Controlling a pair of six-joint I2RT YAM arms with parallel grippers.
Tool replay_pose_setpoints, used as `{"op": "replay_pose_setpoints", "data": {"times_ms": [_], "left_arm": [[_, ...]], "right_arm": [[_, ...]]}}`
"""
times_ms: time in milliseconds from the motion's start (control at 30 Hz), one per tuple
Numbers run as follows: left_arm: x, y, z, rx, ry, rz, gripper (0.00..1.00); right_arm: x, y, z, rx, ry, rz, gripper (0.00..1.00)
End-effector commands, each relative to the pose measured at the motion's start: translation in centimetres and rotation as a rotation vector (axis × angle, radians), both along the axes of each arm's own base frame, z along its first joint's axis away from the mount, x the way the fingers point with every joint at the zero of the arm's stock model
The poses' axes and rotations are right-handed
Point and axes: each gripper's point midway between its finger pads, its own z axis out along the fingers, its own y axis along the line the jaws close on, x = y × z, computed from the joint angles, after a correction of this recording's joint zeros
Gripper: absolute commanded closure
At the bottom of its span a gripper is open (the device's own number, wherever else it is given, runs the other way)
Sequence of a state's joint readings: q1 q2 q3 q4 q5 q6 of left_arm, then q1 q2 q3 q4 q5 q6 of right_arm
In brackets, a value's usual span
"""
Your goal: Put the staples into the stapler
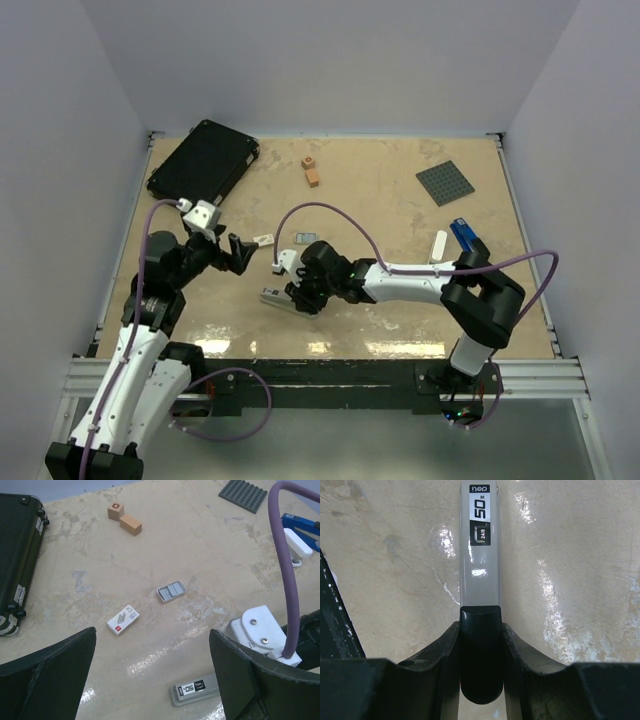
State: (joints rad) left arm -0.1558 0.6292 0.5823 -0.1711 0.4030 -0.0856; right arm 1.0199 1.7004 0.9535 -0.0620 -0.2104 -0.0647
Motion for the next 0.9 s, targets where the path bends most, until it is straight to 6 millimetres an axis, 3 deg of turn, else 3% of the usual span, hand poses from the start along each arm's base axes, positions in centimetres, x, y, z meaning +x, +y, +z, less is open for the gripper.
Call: {"op": "replay_pose_setpoints", "data": {"times_ms": [0,100,233,333,367,433,467,533,567,600,633,700,733,867], "left_arm": [[-0.1,-0.7,0.4,0.021,-0.063,-0.055,0.0],[0.0,-1.4,0.4,0.02,-0.056,-0.088,0.0],[-0.1,-2.8,0.4,0.039,-0.046,-0.151,0.0],[-0.3,-4.0,0.7,0.071,-0.056,-0.208,0.0],[-0.4,-4.4,0.6,0.082,-0.051,-0.225,0.0],[-0.6,-5.6,0.8,0.115,-0.059,-0.27,0.01],[-0.8,-6.0,0.4,0.133,-0.044,-0.284,0.01],[-1.2,-7.4,-0.1,0.192,-0.045,-0.339,0.02],[-1.4,-7.9,-0.6,0.215,-0.034,-0.36,0.02],[-2.3,-9.4,-0.6,0.243,-0.05,-0.421,0.02],[-2.3,-9.9,-1.5,0.279,-0.031,-0.432,0.02],[-3.8,-11.9,-2.4,0.346,-0.038,-0.514,0.01],[-3.6,-12.2,-3.5,0.395,-0.02,-0.507,0.01],[-4.4,-14.5,-5.3,0.491,-0.029,-0.574,0.0]], "right_arm": [[1.5,2.5,3.3,0.116,-0.101,0.032,0.73],[1.3,2.3,4.0,0.131,-0.096,0.018,0.54],[2.2,1.2,6.4,0.188,-0.14,-0.091,0.24],[4.0,-1.0,8.8,0.238,-0.159,-0.276,0.08],[5.7,-2.8,9.6,0.254,-0.174,-0.381,0.05],[7.3,-5.1,10.3,0.307,-0.122,-0.547,0.02],[8.9,-7.9,9.2,0.306,-0.105,-0.652,0.01],[10.2,-10.4,12.0,0.445,-0.132,-0.794,0.01],[10.4,-12.5,11.3,0.455,-0.142,-0.868,0.01],[10.6,-13.9,13.4,0.537,-0.18,-0.943,0.01],[10.6,-14.6,14.7,0.595,-0.212,-0.966,0.02],[9.9,-16.1,14.7,0.63,-0.247,-1.0,0.01],[9.7,-17.1,16.8,0.702,-0.297,-1.012,0.01],[8.4,-18.5,17.2,0.727,-0.37,-0.975,0.02]]}}
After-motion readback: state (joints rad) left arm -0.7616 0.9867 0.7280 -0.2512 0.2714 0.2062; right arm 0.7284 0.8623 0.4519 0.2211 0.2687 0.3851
